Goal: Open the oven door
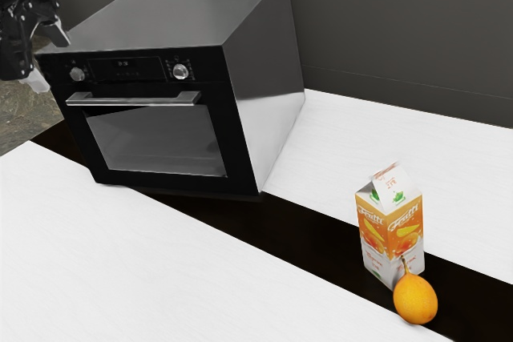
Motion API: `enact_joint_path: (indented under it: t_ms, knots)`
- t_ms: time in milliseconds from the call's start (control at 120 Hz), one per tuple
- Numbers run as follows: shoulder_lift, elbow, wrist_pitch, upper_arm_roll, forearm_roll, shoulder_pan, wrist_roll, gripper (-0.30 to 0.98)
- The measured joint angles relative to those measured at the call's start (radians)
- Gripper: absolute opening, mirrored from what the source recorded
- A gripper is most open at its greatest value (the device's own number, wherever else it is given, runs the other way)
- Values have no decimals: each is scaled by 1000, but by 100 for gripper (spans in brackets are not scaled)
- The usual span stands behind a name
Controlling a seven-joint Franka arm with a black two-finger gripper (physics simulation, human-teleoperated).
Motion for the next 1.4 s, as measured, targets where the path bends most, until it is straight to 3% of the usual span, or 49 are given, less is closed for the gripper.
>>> enact_joint_path:
  t_ms: [100, 158, 292, 558, 758, 975, 1125, 1400]
  knots:
    - [-165, -340, 161, 21, 95, -19, 166, 68]
    - [-195, -436, 255, 80, 113, -23, 258, 69]
    - [-133, -438, 399, 162, 61, -26, 459, 69]
    - [-31, -437, 546, 184, 32, 22, 700, 69]
    - [-28, -456, 582, 188, 35, 29, 782, 69]
    - [-21, -443, 581, 187, 164, 40, 764, 69]
    - [-12, -426, 568, 184, 191, 36, 722, 69]
    - [25, -431, 610, 187, 51, 1, 715, 69]
